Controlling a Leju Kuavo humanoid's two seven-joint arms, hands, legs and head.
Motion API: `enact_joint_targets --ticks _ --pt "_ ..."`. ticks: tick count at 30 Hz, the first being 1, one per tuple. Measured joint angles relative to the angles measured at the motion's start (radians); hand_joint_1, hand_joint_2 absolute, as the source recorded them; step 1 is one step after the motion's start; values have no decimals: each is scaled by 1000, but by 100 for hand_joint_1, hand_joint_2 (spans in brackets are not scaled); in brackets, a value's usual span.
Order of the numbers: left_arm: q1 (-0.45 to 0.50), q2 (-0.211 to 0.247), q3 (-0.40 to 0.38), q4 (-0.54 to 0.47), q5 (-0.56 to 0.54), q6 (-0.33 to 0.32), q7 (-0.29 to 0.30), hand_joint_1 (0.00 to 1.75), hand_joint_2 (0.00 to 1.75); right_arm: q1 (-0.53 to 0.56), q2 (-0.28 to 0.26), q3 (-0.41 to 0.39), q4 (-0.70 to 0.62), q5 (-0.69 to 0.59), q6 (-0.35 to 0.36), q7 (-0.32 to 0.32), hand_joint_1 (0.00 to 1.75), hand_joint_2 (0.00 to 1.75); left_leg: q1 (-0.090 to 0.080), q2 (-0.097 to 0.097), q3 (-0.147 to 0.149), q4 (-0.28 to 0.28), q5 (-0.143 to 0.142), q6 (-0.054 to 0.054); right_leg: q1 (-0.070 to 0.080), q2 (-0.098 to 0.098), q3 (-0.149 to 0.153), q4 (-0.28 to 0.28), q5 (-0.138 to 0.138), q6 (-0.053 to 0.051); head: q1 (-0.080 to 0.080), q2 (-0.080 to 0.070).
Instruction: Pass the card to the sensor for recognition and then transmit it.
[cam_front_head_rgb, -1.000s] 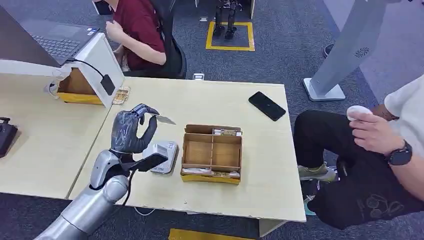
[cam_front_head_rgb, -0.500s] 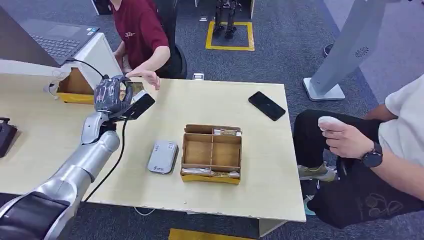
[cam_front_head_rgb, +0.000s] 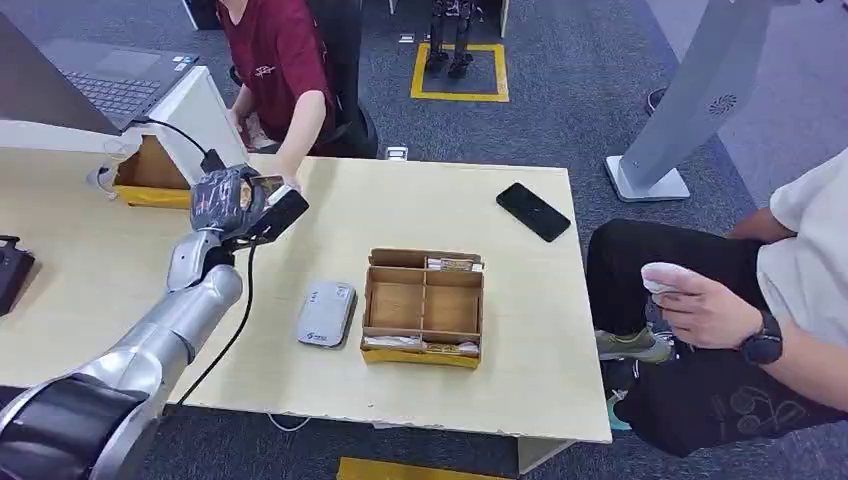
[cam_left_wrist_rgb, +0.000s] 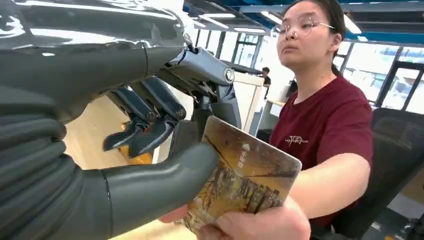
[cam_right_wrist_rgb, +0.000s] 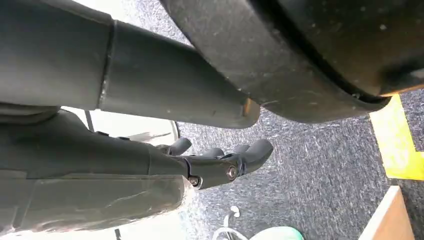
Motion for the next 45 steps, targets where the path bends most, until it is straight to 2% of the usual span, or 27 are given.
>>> enact_joint_targets --ticks 5,7,10,12,13,14,18,19,22,25,27,28,29,31,32,33,34,35,37,39,42,43,45 --pt "3 15 27 10 -36 40 18 0 175 0 0 -1 0 0 -1 1 0 0 0 0 -1 0 0 0 0 0 0 0 0 0 0 0" --pt "19 31 80 -2 -71 45 14 0 175 1 0 -3 0 0 -1 2 0 0 0 2 0 -1 0 0 0 1 0 0 0 0 0 0" --pt "65 55 223 -52 -177 48 -15 0 175 2 0 -6 0 0 -2 6 0 0 0 2 0 -1 0 0 0 1 0 1 0 0 0 0" --pt "112 80 368 -100 -262 48 -65 0 175 3 0 -12 0 0 -3 7 0 0 1 5 0 -1 0 -1 0 5 -1 1 -1 -1 0 0" --pt "138 93 446 -129 -267 48 -108 0 175 4 0 -14 0 0 -3 7 0 0 1 8 1 -1 -1 -1 1 7 -2 1 -1 -1 0 0" --pt "166 99 522 -164 -251 48 -166 0 175 4 0 -15 0 -2 -3 7 0 0 1 9 -1 -2 -1 -1 1 8 -2 2 0 -1 0 0" --pt "293 115 930 -280 -220 51 -467 0 175 7 0 -23 -1 -5 2 11 0 0 1 15 2 -3 -3 -3 1 15 -3 1 -1 -1 0 0" --pt "328 116 1020 -296 -186 52 -515 0 175 7 1 -25 -1 -5 3 15 0 0 1 16 3 -3 -3 -3 1 16 -3 1 -1 -1 -1 0" --pt "473 98 1214 -385 -66 53 -544 0 175 8 3 -31 -2 -7 6 26 0 0 1 17 3 -3 -5 -4 1 18 -4 1 -3 -2 -2 0" --pt "603 55 1371 -483 -23 53 -551 0 175 8 7 -39 -2 -11 6 34 0 0 2 16 1 -3 -6 -2 1 16 -3 0 -4 -2 -1 0" --pt "654 44 1476 -486 7 53 -551 0 175 9 9 -45 -2 -18 4 39 0 0 2 15 1 -3 -7 -2 1 15 -3 -1 -4 -2 -1 0" --pt "673 43 1538 -472 5 53 -537 0 175 10 10 -48 -2 -20 3 40 0 0 2 15 1 -3 -7 -1 1 14 -2 -1 -4 -2 0 0" --pt "690 43 1614 -449 -31 53 -477 0 175 11 10 -51 -2 -22 2 43 0 0 1 15 1 -3 -7 -2 1 14 -2 -1 -4 -2 -1 0" --pt "717 26 1736 -416 -115 53 -252 0 175 12 12 -60 -3 -24 -2 48 0 0 1 15 2 -3 -8 -2 1 14 -2 -2 -4 -2 0 0" --pt "729 8 1779 -384 -100 53 -100 0 175 13 13 -64 -3 -31 -3 50 0 0 0 14 2 -3 -8 -2 1 13 -2 -2 -4 -2 -1 0" --pt "741 -13 1815 -356 -53 53 20 0 175 14 13 -69 -3 -40 -5 51 0 0 0 13 2 -3 -8 -2 0 12 -2 -2 -4 -2 -3 0" --pt "753 -49 1847 -342 17 53 103 0 175 17 13 -74 -3 -51 -9 54 0 175 0 11 2 -3 -8 -2 0 11 -1 -3 -4 -2 -4 0" --pt "763 -96 1868 -335 39 53 132 0 175 21 13 -82 -3 -65 -15 62 0 175 -1 8 2 -3 -7 -1 0 7 0 -4 -5 -1 -4 0" --pt "768 -180 1900 -298 -9 53 184 0 175 29 14 -107 -3 -105 -30 89 0 175 -1 -1 2 -3 -7 2 0 -2 2 -5 -7 2 -3 0" --pt "770 -237 1909 -248 -68 51 217 0 175 38 15 -137 -3 -134 -44 108 0 175 -2 -4 1 -2 -7 3 -1 -6 4 -5 -7 2 1 0" --pt "773 -279 1894 -194 -58 30 227 0 175 55 14 -202 -12 -157 -46 109 0 175 -2 -4 2 -2 -7 3 -1 -6 6 -5 -6 3 2 0" --pt "775 -284 1880 -181 -42 17 227 0 175 61 14 -220 -15 -166 -44 106 0 0 -2 -4 2 -2 -7 3 -2 -6 6 -5 -6 3 1 0" --pt "778 -295 1845 -160 -5 -11 226 0 175 71 14 -254 -18 -178 -35 99 0 0 -2 -4 2 -2 -7 3 -2 -6 6 -5 -6 3 -1 0"
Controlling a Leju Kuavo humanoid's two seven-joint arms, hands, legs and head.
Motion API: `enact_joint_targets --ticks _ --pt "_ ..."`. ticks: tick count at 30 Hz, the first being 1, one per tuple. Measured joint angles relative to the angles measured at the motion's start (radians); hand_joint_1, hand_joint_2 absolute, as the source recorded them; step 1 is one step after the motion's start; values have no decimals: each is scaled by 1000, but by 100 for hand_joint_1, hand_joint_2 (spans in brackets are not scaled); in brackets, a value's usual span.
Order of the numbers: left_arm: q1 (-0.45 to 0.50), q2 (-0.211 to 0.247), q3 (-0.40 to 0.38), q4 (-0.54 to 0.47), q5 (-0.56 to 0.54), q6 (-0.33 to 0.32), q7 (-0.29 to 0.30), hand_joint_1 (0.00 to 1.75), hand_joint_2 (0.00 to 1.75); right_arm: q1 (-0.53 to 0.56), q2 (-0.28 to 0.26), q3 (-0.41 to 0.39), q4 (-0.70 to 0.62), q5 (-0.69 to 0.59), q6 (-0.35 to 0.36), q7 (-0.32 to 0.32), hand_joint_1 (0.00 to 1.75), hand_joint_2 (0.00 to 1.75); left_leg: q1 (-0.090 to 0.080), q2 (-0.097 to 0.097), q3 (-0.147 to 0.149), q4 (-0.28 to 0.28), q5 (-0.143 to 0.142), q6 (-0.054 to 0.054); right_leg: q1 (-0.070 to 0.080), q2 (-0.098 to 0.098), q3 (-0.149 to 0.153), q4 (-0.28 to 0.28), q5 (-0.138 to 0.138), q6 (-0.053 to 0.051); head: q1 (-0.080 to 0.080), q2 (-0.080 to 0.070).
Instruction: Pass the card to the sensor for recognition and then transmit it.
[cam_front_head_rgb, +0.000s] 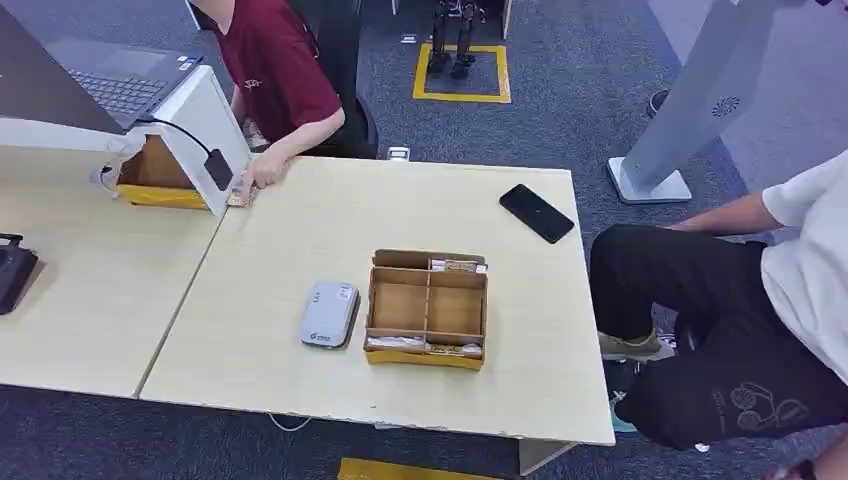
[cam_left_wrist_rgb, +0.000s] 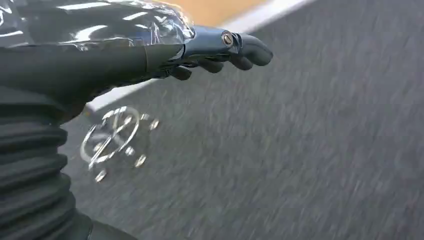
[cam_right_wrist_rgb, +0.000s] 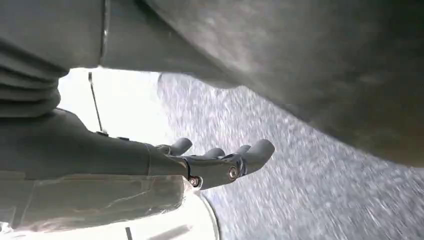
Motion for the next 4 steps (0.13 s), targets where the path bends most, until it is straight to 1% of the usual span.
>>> enact_joint_targets --ticks 2,3,4 --pt "6 -10 -42 19 37 -26 -2 0 175 11 0 -33 -8 -13 7 -8 0 0 1 0 0 0 0 0 0 0 0 0 0 0 0 0" --pt "9 -11 -65 27 55 -40 -3 0 0 15 -1 -49 -10 -21 12 -11 0 0 1 0 0 0 0 0 0 0 0 0 0 0 0 0" --pt "13 -11 -87 33 72 -52 -4 0 0 20 -1 -64 -13 -27 16 -14 0 0 1 0 0 0 0 0 0 0 0 0 0 0 0 0"
